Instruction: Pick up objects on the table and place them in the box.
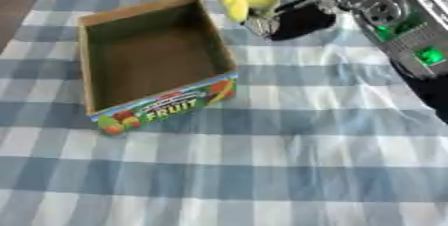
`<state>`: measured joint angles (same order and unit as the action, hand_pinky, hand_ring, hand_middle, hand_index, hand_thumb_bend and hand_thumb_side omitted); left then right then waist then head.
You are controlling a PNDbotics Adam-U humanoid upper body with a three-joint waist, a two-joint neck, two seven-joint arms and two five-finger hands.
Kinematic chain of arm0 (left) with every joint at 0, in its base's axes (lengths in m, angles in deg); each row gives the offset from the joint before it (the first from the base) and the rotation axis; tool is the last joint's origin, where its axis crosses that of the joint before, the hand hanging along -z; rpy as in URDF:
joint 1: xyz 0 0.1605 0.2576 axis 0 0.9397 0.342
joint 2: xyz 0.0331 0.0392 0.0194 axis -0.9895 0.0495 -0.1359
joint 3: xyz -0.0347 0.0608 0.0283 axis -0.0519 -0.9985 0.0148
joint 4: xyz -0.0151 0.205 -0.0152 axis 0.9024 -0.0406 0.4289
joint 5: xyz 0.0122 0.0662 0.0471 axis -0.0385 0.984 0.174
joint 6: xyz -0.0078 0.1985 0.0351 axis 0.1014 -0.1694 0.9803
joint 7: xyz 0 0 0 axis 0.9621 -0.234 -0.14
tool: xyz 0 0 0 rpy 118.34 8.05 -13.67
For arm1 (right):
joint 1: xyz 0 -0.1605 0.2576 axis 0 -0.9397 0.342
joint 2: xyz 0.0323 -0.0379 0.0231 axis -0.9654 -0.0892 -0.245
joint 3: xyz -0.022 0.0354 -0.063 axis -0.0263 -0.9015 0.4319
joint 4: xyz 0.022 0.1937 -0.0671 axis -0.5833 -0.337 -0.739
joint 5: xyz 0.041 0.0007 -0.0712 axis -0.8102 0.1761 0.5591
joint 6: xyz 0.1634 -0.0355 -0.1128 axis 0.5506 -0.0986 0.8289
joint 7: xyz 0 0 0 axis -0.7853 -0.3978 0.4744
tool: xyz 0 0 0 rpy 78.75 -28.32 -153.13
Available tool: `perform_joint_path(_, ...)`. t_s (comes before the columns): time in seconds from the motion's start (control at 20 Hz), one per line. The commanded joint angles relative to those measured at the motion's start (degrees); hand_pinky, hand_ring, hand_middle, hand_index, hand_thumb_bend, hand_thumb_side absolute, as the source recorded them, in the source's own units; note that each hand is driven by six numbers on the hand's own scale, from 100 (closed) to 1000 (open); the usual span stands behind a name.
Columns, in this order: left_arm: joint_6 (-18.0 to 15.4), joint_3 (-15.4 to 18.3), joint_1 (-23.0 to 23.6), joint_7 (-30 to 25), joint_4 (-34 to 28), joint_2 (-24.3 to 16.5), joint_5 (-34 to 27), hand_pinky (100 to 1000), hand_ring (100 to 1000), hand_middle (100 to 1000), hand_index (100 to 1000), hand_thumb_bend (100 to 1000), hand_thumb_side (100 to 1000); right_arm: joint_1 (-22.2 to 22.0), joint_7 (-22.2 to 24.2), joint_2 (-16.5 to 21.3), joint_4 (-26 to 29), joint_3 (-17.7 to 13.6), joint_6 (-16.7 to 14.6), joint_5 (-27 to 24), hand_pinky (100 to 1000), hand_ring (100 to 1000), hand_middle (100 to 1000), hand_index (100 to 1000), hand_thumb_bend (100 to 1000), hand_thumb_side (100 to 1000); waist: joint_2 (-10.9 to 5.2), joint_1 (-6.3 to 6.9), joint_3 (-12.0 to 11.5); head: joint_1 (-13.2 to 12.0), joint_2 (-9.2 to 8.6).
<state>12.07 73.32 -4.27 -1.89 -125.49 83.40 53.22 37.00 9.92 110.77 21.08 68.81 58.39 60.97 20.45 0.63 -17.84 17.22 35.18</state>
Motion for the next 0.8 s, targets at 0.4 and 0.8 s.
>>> perform_joint_path(0.4, 0.0, -1.0, -0.4, -1.0, -1.1, -1.2, -0.6, 641, 673, 659, 874, 100, 708, 11.9, -3.8, -13.6, -15.7, 1.8, -1.3, 9.5, 739, 627, 363, 641, 100, 357, -1.04, -0.3, -1.2, 1.6, 0.16)
perform_joint_path(0.8, 0.1, -1.6, -1.0, -1.8, -1.1, -1.1, -1.0, 642, 674, 660, 874, 100, 709, 15.6, -8.9, -22.4, -29.9, 1.5, -1.3, 19.0, 735, 623, 368, 645, 100, 358, -0.7, -1.19, -4.0, 3.1, -0.47)
